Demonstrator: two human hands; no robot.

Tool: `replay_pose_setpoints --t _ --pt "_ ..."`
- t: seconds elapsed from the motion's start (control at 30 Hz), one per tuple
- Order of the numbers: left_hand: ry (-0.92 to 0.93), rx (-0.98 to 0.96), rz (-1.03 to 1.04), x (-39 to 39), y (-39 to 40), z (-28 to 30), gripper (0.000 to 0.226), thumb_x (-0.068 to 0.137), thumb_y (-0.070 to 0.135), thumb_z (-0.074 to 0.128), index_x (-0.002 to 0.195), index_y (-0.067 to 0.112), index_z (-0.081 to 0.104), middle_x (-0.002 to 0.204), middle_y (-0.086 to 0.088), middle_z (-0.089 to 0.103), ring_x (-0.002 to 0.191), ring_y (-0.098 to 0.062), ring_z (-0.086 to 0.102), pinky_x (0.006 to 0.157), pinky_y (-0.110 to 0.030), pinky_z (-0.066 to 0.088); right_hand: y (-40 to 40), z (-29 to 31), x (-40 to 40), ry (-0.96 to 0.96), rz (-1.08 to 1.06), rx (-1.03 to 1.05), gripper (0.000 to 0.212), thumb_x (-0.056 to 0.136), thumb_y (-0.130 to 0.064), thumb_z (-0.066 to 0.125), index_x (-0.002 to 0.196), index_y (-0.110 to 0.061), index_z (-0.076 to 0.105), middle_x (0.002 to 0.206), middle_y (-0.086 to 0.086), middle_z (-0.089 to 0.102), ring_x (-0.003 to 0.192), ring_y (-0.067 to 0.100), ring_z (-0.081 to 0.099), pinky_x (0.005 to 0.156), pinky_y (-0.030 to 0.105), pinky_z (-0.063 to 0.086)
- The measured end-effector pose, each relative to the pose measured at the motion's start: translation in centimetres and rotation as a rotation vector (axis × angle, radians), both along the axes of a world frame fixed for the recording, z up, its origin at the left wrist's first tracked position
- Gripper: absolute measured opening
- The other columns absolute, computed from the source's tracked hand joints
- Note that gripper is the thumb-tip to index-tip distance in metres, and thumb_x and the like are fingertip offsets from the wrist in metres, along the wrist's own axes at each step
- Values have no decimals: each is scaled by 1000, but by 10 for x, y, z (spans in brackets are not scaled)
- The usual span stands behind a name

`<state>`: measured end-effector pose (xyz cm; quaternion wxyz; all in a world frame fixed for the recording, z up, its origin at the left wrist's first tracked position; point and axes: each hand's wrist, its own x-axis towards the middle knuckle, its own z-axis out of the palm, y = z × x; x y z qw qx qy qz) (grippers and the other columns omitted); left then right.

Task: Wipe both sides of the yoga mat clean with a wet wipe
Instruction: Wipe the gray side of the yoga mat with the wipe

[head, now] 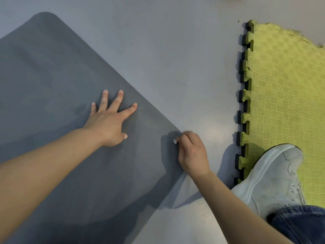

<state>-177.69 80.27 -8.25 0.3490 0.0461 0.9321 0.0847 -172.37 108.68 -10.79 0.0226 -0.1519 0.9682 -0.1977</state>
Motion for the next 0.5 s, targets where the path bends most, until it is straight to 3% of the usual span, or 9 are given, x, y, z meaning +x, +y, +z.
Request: replay_pose_setpoints --t 0.13,0.23,0.33,0.5 --pt "3 -5 -5 -2 0 1 104 88 49 70 152 54 -12 158 6 -40 147 -36 -32 122 -61 3 -6 -3 -11 30 24 13 19 79 13 56 87 -3 63 94 11 58 77 30 51 67 37 46" --pt "2 -20 -6 -1 0 1 103 89 49 69 152 54 -12 158 6 -41 147 -37 -32 122 -61 3 13 2 32 14 -38 -1 22 80 10 60 93 -8 63 98 8 57 83 29 54 73 34 47" --pt "10 -14 2 -1 1 -1 103 88 48 69 153 54 -11 158 6 -41 147 -37 -33 122 -62 2 20 6 72 -50 -62 9 23 80 6 59 94 -12 60 97 4 55 79 28 53 66 38 48" --pt "20 -15 5 2 -1 -4 104 87 48 70 153 54 -10 159 6 -39 147 -38 -31 121 -62 2 9 4 42 -75 -85 11 19 78 9 60 87 -8 63 90 9 56 78 30 53 67 40 47"
